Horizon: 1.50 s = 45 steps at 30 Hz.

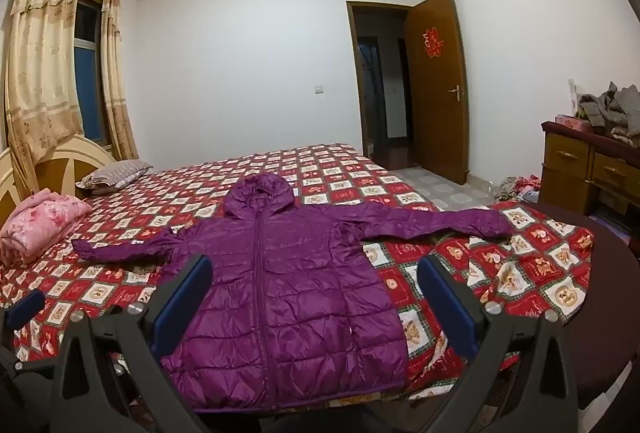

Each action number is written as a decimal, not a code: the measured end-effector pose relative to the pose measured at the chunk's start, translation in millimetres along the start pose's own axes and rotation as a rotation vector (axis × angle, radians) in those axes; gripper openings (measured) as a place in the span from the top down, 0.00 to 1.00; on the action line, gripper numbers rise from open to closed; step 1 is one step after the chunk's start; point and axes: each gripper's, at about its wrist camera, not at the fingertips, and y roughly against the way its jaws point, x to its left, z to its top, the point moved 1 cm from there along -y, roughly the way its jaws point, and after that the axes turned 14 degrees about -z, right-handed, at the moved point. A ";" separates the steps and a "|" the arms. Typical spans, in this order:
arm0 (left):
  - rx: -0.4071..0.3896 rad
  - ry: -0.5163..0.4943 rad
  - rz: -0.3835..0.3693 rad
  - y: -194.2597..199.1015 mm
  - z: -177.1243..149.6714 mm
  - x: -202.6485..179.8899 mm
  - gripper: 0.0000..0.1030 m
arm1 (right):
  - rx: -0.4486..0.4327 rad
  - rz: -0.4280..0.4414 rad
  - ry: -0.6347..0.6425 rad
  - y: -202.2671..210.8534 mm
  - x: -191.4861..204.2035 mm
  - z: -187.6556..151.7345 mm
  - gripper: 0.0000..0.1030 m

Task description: Fold large clothes

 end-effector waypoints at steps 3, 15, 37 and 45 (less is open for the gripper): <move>-0.004 0.021 -0.011 0.6 -1.4 2.6 0.01 | -0.007 0.008 -0.017 0.0 0.3 -0.1 0.00; -0.009 -0.029 0.019 3.7 1.1 -3.1 0.01 | -0.007 0.006 -0.009 1.1 1.5 0.2 0.00; -0.009 -0.042 0.020 3.7 -2.5 -2.2 0.01 | 0.000 0.007 -0.012 0.0 1.7 -0.5 0.00; -0.008 -0.043 0.020 3.7 -1.2 -2.7 0.01 | -0.001 0.007 -0.015 1.9 2.1 -1.4 0.00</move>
